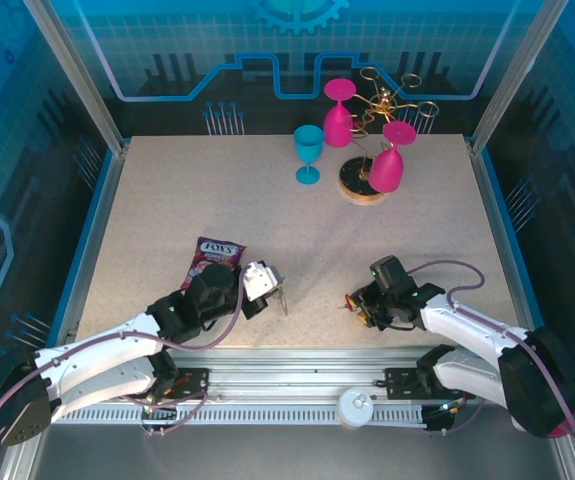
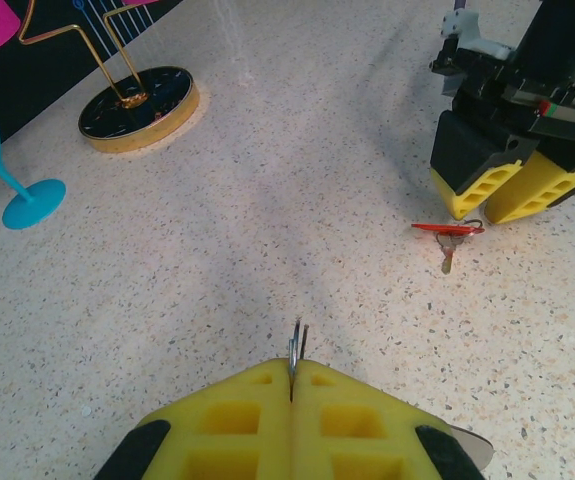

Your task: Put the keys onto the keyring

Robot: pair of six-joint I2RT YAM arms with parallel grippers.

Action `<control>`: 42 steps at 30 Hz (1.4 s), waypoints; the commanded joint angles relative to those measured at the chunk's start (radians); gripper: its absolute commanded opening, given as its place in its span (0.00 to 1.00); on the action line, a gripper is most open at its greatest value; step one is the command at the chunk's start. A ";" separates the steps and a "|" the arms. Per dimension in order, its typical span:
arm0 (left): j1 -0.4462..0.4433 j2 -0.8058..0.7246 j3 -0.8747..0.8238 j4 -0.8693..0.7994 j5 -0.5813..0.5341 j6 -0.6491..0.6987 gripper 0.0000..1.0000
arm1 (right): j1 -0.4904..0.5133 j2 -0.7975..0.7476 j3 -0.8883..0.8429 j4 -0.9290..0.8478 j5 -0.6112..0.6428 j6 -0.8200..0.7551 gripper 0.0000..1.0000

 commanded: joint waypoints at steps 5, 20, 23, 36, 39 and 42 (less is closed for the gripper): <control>-0.002 -0.015 0.004 0.020 0.026 0.013 0.00 | -0.011 0.036 -0.001 0.056 -0.033 0.060 0.37; -0.002 -0.020 0.003 0.017 0.030 0.013 0.00 | -0.019 0.076 -0.013 0.140 -0.028 0.068 0.05; -0.002 -0.022 0.003 0.017 0.031 0.015 0.00 | -0.022 0.067 -0.013 0.140 -0.019 0.049 0.00; -0.002 -0.021 0.002 0.015 0.031 0.017 0.00 | 0.020 -0.021 0.241 -0.282 0.197 -0.392 0.00; -0.003 -0.022 0.003 0.016 0.031 0.017 0.00 | 0.080 0.013 0.327 -0.347 0.243 -0.526 0.00; -0.002 -0.018 0.003 0.017 0.030 0.014 0.00 | 0.136 0.077 0.381 -0.389 0.263 -0.610 0.00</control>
